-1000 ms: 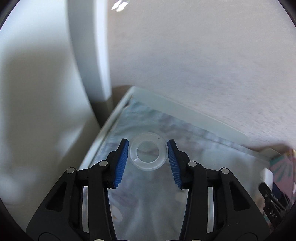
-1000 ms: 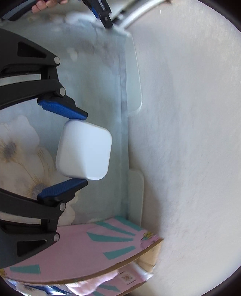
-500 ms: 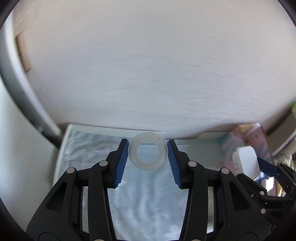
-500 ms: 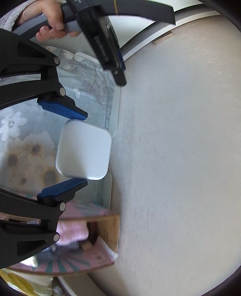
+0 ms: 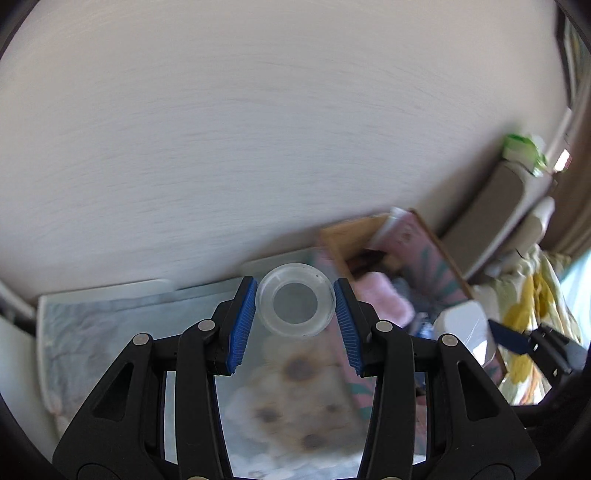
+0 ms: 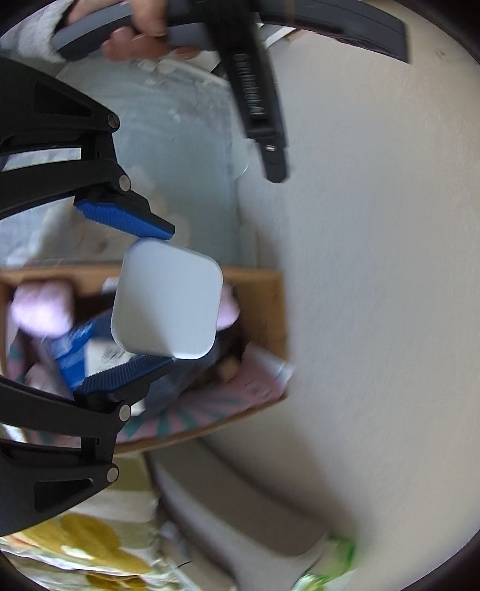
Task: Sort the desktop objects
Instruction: 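Carry the clear ring and white sponge into the cardboard box and release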
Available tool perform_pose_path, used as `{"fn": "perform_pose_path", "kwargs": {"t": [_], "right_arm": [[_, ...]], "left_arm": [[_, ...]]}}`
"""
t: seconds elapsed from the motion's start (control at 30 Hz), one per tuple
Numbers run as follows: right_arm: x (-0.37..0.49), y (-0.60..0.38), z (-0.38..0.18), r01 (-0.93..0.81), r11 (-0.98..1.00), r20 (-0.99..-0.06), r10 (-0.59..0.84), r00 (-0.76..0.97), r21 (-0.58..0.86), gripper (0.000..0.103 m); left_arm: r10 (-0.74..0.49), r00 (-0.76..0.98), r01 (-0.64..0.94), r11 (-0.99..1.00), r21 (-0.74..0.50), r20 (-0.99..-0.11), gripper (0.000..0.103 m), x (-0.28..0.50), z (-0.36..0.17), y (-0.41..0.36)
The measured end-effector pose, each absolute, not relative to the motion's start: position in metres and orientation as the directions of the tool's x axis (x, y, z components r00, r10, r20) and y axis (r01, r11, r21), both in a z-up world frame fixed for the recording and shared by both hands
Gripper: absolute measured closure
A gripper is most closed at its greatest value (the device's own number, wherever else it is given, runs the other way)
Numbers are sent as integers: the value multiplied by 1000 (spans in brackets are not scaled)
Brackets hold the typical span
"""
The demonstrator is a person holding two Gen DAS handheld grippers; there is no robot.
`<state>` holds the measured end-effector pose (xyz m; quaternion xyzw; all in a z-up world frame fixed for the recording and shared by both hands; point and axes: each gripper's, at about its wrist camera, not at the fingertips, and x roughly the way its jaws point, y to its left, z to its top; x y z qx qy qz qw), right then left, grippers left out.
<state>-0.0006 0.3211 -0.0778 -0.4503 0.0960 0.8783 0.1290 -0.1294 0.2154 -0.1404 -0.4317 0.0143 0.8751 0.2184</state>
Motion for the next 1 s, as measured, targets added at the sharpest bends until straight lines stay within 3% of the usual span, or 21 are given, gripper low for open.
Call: {"fn": "perform_pose_path", "kwargs": {"t": [0.43,0.93,1.0], "right_arm": [[36,356,-93,-376,-922,-843,130,-523,91,43],[37,365,-114,-370,-911,-852,44,-522,180,42],[38,367,-116,-368,-903,-847,10,-531,220,35]], "left_arm": [[443,-436,-572,-808,-139,-783,63,-128,-160,332],[397,-440,-563,-821,-96,-806,63,-129,-179,362],[389,-450,-545,-833,-99,-804,53,-129,-178,361]]}}
